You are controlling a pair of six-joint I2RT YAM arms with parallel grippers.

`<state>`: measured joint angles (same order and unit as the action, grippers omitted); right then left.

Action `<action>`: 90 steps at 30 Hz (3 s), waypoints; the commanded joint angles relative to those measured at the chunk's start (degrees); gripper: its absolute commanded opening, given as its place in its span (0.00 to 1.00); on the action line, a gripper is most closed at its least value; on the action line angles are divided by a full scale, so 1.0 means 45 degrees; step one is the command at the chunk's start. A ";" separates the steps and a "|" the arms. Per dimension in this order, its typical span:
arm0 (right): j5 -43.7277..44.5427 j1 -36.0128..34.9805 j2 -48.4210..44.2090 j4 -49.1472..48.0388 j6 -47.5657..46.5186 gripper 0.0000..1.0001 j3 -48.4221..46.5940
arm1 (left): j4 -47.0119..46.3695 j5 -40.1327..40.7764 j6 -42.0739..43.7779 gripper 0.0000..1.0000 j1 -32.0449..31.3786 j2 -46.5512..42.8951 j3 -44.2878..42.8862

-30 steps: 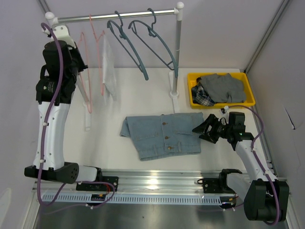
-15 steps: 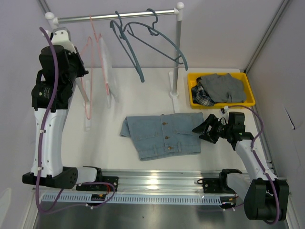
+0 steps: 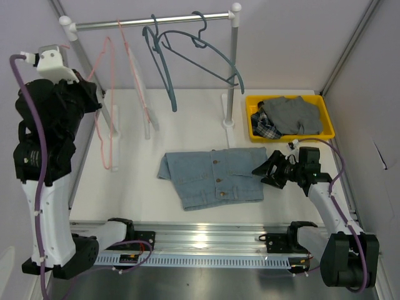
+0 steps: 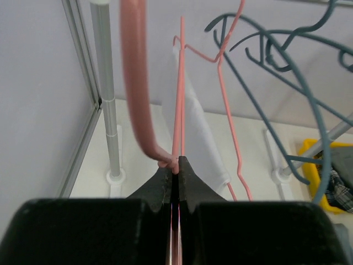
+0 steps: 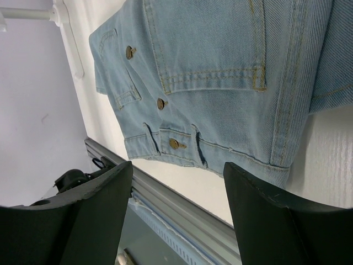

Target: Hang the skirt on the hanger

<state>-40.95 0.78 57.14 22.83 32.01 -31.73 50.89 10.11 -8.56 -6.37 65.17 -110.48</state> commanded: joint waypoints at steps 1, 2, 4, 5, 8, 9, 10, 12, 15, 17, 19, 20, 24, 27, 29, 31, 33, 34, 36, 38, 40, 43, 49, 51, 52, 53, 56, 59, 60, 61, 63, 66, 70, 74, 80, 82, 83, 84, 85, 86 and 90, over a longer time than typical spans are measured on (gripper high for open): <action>0.0232 -0.0094 0.0016 0.0200 -0.0258 0.73 -0.0352 | 0.0018 -0.0722 -0.0188 0.00 0.0029 -0.0535 -0.0684; 0.0291 -0.0114 -0.0003 0.0220 -0.0258 0.73 -0.0391 | -0.0059 -0.0742 -0.0188 0.00 0.0010 -0.0633 -0.0665; 0.0408 -0.0133 -0.0062 0.0336 -0.0200 0.73 -0.0469 | -0.0738 -0.0917 -0.0169 0.00 0.0010 -0.1235 -0.0394; 0.0447 -0.0133 -0.0081 0.0337 -0.0180 0.73 -0.0489 | -0.1072 -0.0996 -0.0207 0.00 0.0029 -0.1510 -0.0275; 0.0603 -0.0133 -0.0295 0.0298 0.0073 0.74 -0.0586 | -0.3024 -0.3014 -0.0246 0.00 0.0029 -0.2388 0.0428; 0.0700 -0.0133 -0.0355 0.0259 0.0268 0.74 -0.0606 | -0.3879 -0.3801 -0.0305 0.00 0.0029 -0.2450 0.0642; 0.0740 -0.0133 -0.0432 0.0259 0.0328 0.74 -0.0645 | -0.4197 -0.4563 -0.0402 0.00 0.0029 -0.2489 0.0683; 0.0896 -0.0581 -0.0608 0.0356 0.0445 0.74 -0.0801 | -0.4686 -0.6323 -0.0773 0.00 0.0029 -0.2275 0.0780; 0.1169 -0.0680 -0.0920 0.0473 0.0640 0.74 -0.0957 | -0.5954 -0.8853 -0.1767 0.00 0.0010 -0.1886 0.1265; 0.1403 -0.0680 -0.1096 0.0590 0.0757 0.74 -0.1074 | -0.6912 -0.9937 -0.2488 0.00 -0.0185 -0.1670 0.1522; 0.1792 -0.0680 -0.1467 0.0941 0.0836 0.73 -0.1347 | -0.7614 -1.0586 -0.2649 0.00 -0.0942 -0.1396 0.2185; 0.1950 -0.0700 -0.1662 0.1078 0.0933 0.73 -0.1484 | -0.7599 -1.0548 -0.2437 0.00 -0.1411 -0.1260 0.2303; 0.2984 -0.0719 -0.2834 0.2090 0.1129 0.74 -0.2420 | -0.6545 -0.9086 -0.0680 0.00 -0.4282 -0.0420 0.2730; 0.3473 -0.0719 -0.3498 0.2833 0.1265 0.74 -0.3202 | -0.7146 -0.8515 -0.0481 0.00 -0.5631 -0.0127 0.3898; 0.3650 -0.0719 -0.3967 0.3206 0.1363 0.74 -0.3574 | -0.7461 -0.8652 -0.0462 0.00 -0.6082 -0.0068 0.4411; 0.3981 -0.0700 -0.4279 0.3558 0.1500 0.74 -0.3789 | -0.7657 -0.8595 -0.0326 0.00 -0.6802 0.0010 0.5310; 0.4196 -0.0700 -0.4768 0.4005 0.1578 0.74 -0.4082 | -0.7871 -0.8380 -0.0247 0.00 -0.7254 0.0147 0.6281; 0.4487 -0.0680 -0.4905 0.4202 0.1617 0.74 -0.4199 | -0.8162 -0.8360 -0.0344 0.00 -0.7565 0.0205 0.6559; 0.4762 -0.0700 -0.5392 0.4670 0.1617 0.74 -0.4434 | -0.8979 -0.8281 -0.0558 0.00 -0.7899 0.0323 0.7705; 0.5076 -0.0700 -0.5802 0.5139 0.1617 0.74 -0.4590 | -0.9724 -0.8747 -0.1104 0.00 -0.8056 0.0498 0.8645; 0.5173 -0.0700 -0.5921 0.5472 0.1481 0.74 -0.4668 | -1.0410 -0.8770 -0.1437 0.00 -0.8543 0.0694 0.9314; 0.5136 -0.0700 -0.6116 0.5962 0.1461 0.74 -0.4552 | -1.0937 -0.8282 -0.1496 0.00 -0.9422 0.1240 1.0212; 0.4765 -0.0719 -0.6273 0.6450 0.1383 0.72 -0.3596 | -1.2889 -0.8417 -0.1906 0.00 -1.0127 0.2451 1.2029; 0.4608 -0.0778 -0.6312 0.6509 0.1441 0.70 -0.3225 | -1.3668 -0.8729 -0.2063 0.00 -1.0146 0.2627 1.2750; 0.4627 -0.0817 -0.6351 0.6509 0.1461 0.70 -0.2817 | -1.3963 -0.8982 -0.2218 0.00 -1.0127 0.2802 1.2985; 0.4685 -0.0933 -0.6371 0.6625 0.1461 0.70 -0.2659 | -1.4217 -0.9159 -0.2336 0.00 -1.0146 0.2881 1.3336; 0.5017 -0.1361 -0.6468 0.6548 0.1597 0.68 -0.1860 | -1.5350 -0.9823 -0.2882 0.00 -1.0185 0.3271 1.4214; 0.5621 -0.1948 -0.6469 0.6315 0.1987 0.68 -0.1176 | -1.6890 -1.0331 -0.3390 0.00 -1.0283 0.3622 1.5016; 0.5836 -0.2549 -0.6449 0.6217 0.2124 0.68 -0.1018 | -1.7128 -1.0448 -0.3585 0.00 -1.0322 0.3721 1.5251; 0.6341 -0.2903 -0.6410 0.6003 0.2492 0.68 -0.0862 | -1.7304 -1.0546 -0.3625 0.00 -1.0361 0.3780 1.5369; 0.6968 -0.4168 -0.6196 0.5748 0.2885 0.67 -0.0491 | -1.7462 -1.0489 -0.3587 0.00 -1.0478 0.3994 1.5487; 0.8529 -0.6023 -0.5728 0.5221 0.3783 0.67 -0.0158 | -1.7754 -1.0430 -0.3547 0.00 -1.0518 0.4403 1.5604; 1.0094 -0.7298 -0.5083 0.4381 0.4468 0.61 0.0194 | -1.8145 -1.0332 -0.3548 0.00 -1.0518 0.4969 1.5566; 1.0369 -0.7418 -0.4477 0.3424 0.4469 0.55 0.0682 | -1.8166 -1.0313 -0.3431 0.00 -1.0518 0.5479 1.5351; 1.0760 -0.7399 -0.3969 0.2662 0.4118 0.53 0.1053 | -1.8048 -1.0098 -0.3138 0.00 -1.0459 0.5948 1.5234; 1.0779 -0.7399 -0.3910 0.2389 0.4059 0.53 0.1171 | -1.8087 -1.0117 -0.3176 0.00 -1.0401 0.6065 1.5195; 1.0818 -0.7418 -0.3794 0.2349 0.4059 0.53 0.1268 | -1.8106 -1.0156 -0.3177 0.00 -1.0343 0.6201 1.5195; 1.0877 -0.7399 -0.3735 0.2291 0.4059 0.53 0.1327 | -1.8087 -1.0176 -0.3157 0.00 -1.0342 0.6241 1.5156; 1.0974 -0.7399 -0.3657 0.2135 0.4020 0.53 0.1366 | -1.8068 -1.0195 -0.3138 0.00 -1.0323 0.6280 1.5117; 1.0975 -0.7418 -0.3540 0.2056 0.4000 0.53 0.1482 | -1.8068 -1.0196 -0.3138 0.00 -1.0322 0.6319 1.5117; 1.1033 -0.7379 -0.3324 0.1685 0.3961 0.53 0.1718 | -1.8068 -1.0215 -0.3118 0.00 -1.0303 0.6495 1.5136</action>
<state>5.56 -32.40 41.69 34.63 50.30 -24.62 -27.05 -33.61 -23.94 -52.53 94.04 -40.53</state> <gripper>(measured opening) 0.530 0.056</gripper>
